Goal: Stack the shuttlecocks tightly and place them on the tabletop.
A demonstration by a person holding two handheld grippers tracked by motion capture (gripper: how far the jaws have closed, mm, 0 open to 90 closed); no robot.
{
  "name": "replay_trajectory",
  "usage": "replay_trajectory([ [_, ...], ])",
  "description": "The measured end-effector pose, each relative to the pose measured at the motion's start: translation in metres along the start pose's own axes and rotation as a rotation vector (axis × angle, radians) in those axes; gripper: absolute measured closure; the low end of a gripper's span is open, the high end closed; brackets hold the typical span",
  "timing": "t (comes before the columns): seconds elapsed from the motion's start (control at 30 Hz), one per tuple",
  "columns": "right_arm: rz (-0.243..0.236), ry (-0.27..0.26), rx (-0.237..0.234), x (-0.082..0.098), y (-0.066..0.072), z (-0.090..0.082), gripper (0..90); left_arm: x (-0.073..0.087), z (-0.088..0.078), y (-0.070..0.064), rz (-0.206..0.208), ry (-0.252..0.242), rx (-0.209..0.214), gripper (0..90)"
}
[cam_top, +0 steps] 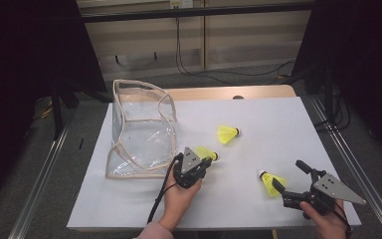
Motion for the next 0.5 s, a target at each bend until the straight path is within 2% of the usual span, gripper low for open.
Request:
replay_trajectory([
  [0.17, -0.001, -0.001, 0.001, 0.000, 0.000, 0.000, 2.8, 0.001, 0.007, 0.001, 0.004, 0.022, -0.017, 87.1],
  [0.2, -0.001, 0.002, 0.004, 0.000, 0.000, 0.000, 2.8, 0.000, 0.009, 0.001, 0.002, 0.009, -0.015, 87.0],
  [0.43, -0.001, 0.002, 0.003, 0.000, 0.000, -0.001, 2.8, -0.003, 0.017, 0.001, 0.012, 0.018, -0.035, 86.9],
  [0.5, 0.000, -0.002, -0.001, 0.000, 0.000, 0.000, 2.8, -0.005, 0.019, 0.001, 0.007, 0.006, -0.038, 86.9],
])
Point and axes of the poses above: each handheld gripper's, and its own axes: z roughly forward along the jaws, x roughly out of its underside, y roughly to its left, the point moved 4 cm from there along z, roughly forward along the jaws, and after that the axes turned 8 degrees about -y, right-handed, at the moved point
